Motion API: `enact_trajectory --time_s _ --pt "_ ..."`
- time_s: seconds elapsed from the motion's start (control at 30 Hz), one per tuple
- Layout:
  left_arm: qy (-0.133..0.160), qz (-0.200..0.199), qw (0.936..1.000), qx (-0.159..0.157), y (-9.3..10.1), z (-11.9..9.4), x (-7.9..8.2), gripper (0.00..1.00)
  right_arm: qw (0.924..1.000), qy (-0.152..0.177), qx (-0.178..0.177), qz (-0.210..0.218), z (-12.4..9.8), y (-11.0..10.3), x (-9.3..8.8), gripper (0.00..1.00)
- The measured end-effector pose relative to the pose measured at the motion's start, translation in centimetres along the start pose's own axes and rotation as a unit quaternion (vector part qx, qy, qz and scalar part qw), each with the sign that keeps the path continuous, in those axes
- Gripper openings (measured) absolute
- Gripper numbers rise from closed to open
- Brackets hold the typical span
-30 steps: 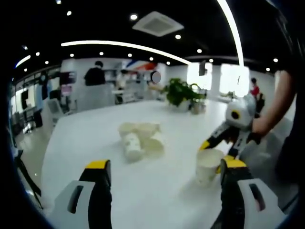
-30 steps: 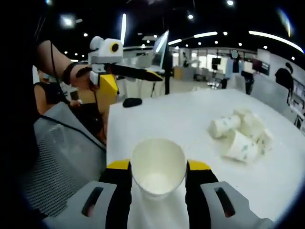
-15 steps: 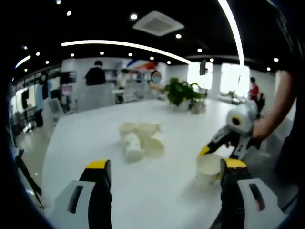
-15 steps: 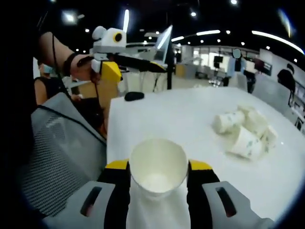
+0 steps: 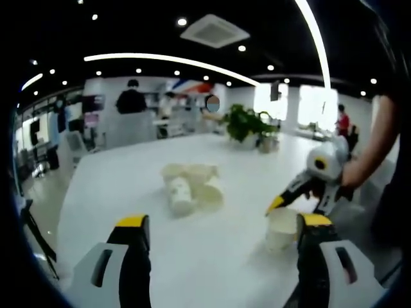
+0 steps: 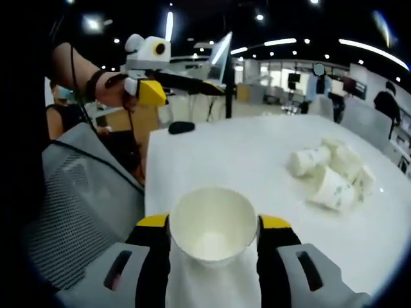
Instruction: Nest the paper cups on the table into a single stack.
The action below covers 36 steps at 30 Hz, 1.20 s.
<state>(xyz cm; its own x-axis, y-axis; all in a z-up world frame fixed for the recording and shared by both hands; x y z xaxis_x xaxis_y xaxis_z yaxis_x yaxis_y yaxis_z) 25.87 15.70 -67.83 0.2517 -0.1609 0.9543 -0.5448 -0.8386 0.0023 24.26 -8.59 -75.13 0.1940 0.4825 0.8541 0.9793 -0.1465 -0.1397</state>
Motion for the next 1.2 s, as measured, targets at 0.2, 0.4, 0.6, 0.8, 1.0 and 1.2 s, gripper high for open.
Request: enact_trajectory --time_s 0.2,0.4,0.6,0.8,1.0,1.2 --pt "0.004 -0.002 1.0 0.001 -0.2 0.0 0.2 0.93 1.0 -0.002 0.0 0.007 0.1 0.0 -0.1 0.56" --pt "0.003 -0.003 1.0 0.0 -0.2 0.0 0.1 0.93 0.9998 0.006 0.01 0.015 -0.1 -0.2 -0.1 0.58" --pt "0.001 0.001 1.0 0.0 -0.2 -0.2 0.1 0.93 0.9995 0.032 0.006 0.005 -0.5 -0.4 1.0 0.62" --pt "0.004 0.0 1.0 -0.002 -0.2 -0.1 0.2 0.93 0.9984 0.056 -0.002 0.011 -0.8 -0.1 1.9 0.65" --pt "0.007 -0.001 1.0 -0.001 -0.4 0.0 0.4 0.93 0.9967 0.076 -0.018 0.022 -1.4 0.7 2.5 0.67" --pt "0.009 -0.001 1.0 0.002 -0.7 0.0 0.5 0.93 0.9947 0.091 -0.041 0.028 -2.4 1.7 3.0 0.68"
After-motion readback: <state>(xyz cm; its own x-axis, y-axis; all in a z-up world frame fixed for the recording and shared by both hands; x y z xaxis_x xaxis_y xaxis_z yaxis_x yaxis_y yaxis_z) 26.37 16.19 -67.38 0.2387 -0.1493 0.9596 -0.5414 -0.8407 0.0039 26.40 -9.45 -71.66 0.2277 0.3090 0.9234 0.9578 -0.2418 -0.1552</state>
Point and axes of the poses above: the point that each gripper's makers call its tool centre point, and the gripper's own axes: z roughly forward along the fingers, y roughly to its right, x roughly out of its top, the point moved 9 cm from there along -z, roughly backward along the fingers, and after that the axes turned 14 degrees about x, right-handed, at the moved point
